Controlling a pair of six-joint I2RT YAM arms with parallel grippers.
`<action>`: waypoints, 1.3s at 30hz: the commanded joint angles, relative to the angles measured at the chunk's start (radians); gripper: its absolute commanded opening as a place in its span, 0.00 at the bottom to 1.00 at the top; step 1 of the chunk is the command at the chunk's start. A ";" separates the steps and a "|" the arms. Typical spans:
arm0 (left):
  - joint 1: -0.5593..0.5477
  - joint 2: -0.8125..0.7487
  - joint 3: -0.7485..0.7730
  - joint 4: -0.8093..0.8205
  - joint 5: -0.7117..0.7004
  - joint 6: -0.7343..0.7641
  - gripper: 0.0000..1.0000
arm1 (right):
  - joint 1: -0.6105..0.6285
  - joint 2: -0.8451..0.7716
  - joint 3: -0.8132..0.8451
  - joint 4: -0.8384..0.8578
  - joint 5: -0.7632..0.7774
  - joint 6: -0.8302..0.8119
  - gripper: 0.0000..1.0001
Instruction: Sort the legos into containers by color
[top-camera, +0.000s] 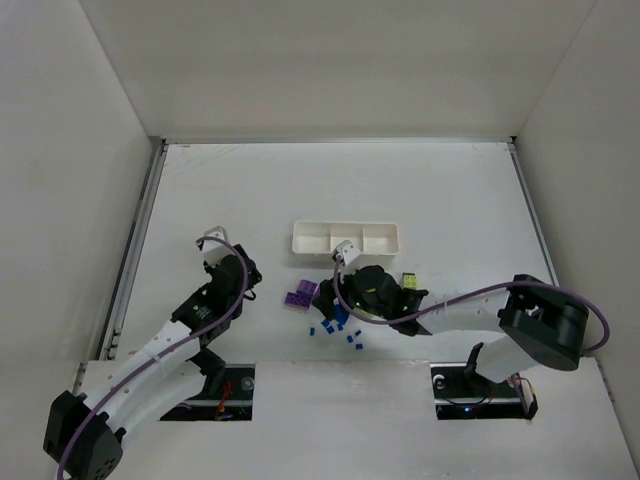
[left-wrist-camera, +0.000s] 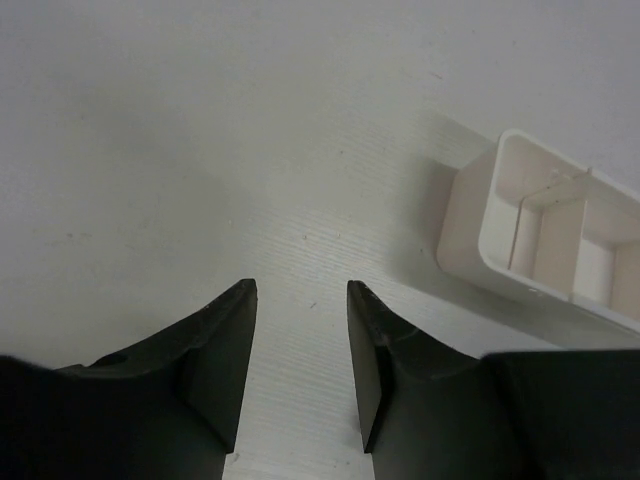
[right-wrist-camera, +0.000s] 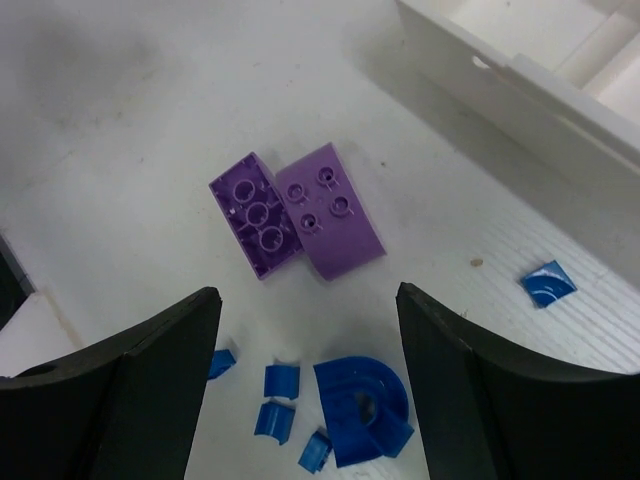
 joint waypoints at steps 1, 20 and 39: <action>-0.012 0.009 -0.035 0.051 0.066 -0.012 0.37 | 0.009 0.025 0.087 -0.013 0.005 -0.029 0.77; -0.141 -0.087 -0.110 -0.078 0.189 -0.175 0.53 | -0.002 0.231 0.205 -0.051 0.007 -0.046 0.44; -0.210 0.049 -0.105 0.052 0.190 -0.219 0.61 | -0.040 -0.051 0.070 -0.024 0.037 -0.009 0.21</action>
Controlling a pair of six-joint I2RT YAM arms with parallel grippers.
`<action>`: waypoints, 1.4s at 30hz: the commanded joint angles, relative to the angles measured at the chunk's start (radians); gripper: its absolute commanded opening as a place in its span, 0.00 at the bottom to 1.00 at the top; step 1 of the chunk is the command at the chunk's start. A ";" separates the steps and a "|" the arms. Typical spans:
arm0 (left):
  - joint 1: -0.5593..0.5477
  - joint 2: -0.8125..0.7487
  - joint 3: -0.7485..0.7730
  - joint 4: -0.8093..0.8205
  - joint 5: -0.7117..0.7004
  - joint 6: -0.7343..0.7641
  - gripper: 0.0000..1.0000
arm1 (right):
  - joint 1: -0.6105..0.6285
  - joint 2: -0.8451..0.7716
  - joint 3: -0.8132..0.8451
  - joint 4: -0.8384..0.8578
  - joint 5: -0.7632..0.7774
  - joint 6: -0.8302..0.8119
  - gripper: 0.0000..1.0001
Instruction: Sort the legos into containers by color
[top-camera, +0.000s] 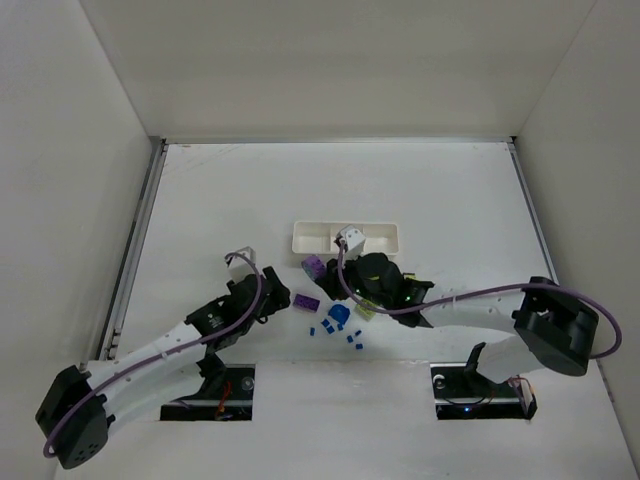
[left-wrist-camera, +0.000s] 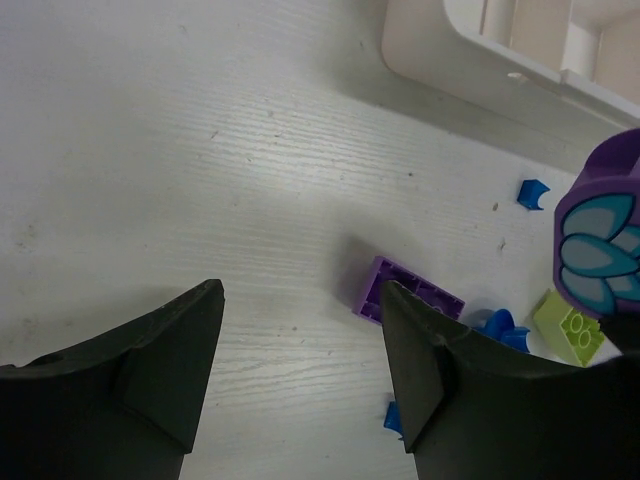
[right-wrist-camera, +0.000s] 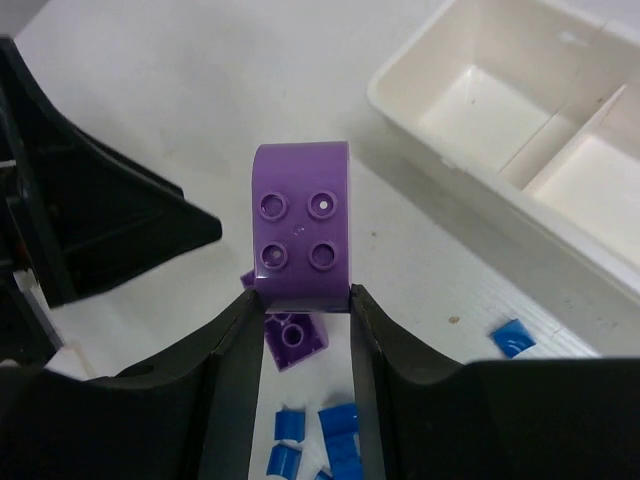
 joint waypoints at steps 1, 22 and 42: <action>-0.011 0.033 0.003 0.085 0.002 -0.024 0.61 | -0.018 -0.022 -0.027 0.038 0.020 0.021 0.21; -0.152 0.292 0.047 0.237 -0.085 0.004 0.66 | -0.407 -0.139 -0.044 -0.080 0.212 0.153 0.28; -0.275 0.485 0.196 0.228 -0.102 0.199 0.81 | -0.387 -0.177 -0.129 0.000 0.218 0.158 0.65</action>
